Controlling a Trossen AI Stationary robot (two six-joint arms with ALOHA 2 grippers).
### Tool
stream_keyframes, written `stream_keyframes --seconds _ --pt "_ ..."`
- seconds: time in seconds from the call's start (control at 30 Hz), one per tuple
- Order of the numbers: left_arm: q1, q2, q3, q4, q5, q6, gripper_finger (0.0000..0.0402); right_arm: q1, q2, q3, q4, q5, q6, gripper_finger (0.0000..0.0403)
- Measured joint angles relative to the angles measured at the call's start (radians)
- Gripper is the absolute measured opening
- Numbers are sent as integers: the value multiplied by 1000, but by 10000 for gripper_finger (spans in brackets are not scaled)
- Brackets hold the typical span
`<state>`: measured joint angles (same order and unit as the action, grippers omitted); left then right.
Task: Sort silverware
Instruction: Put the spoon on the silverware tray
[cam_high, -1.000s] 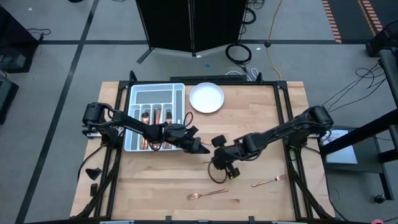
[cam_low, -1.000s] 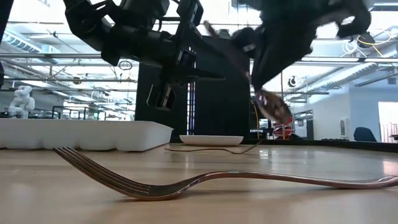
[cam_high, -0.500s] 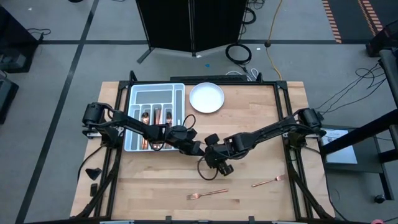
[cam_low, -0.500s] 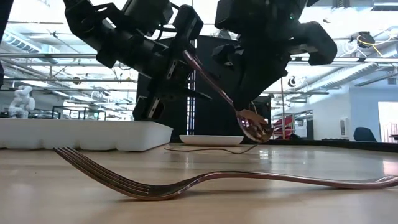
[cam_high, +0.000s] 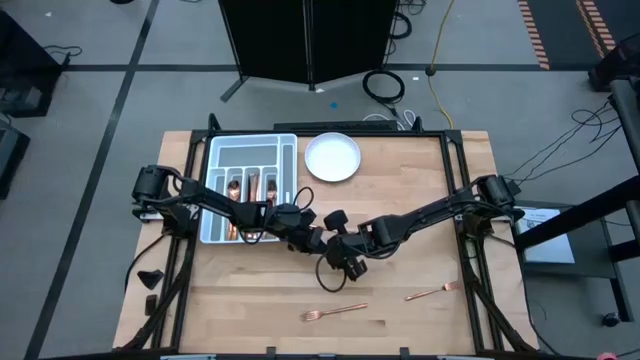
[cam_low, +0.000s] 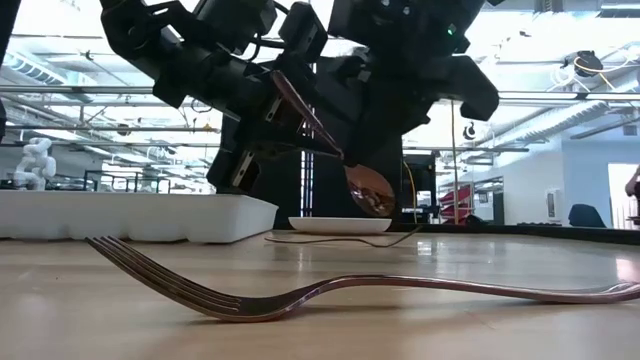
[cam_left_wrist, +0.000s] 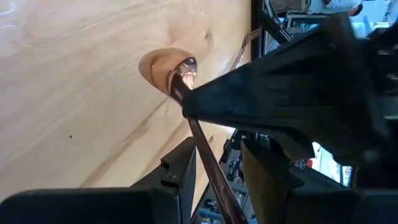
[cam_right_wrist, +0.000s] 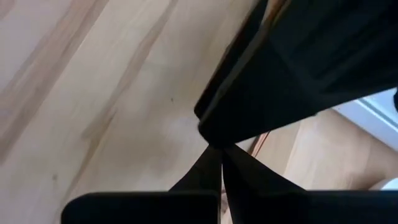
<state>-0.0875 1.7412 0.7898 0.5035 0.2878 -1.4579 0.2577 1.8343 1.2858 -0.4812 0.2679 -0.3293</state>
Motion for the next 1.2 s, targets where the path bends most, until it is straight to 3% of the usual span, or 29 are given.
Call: stream_keyframes --seconds 0.17,0.5,0.6,0.73,0.97,1.07,1.2 --pt "0 0 0 -1 -2 5 108 0 0 0 11 -1 -13 0" --pt "-7 0 -1 -22 0 72 15 18 -5 1 13 3 -26 0" --pt "-9 0 -1 -28 4 99 8 29 -5 1 15 4 -53 5" --pt "-14 0 0 -42 -9 120 1 47 -10 0 10 28 -105 32" --pt "22 -13 1 -49 -52 185 0 89 -92 -1 -10 259 -89 112" --pt "56 -51 0 -84 -70 235 0 103 -164 -1 -61 245 -27 137" --pt "85 -176 -1 -280 -186 336 0 122 -285 -11 -141 186 134 150"
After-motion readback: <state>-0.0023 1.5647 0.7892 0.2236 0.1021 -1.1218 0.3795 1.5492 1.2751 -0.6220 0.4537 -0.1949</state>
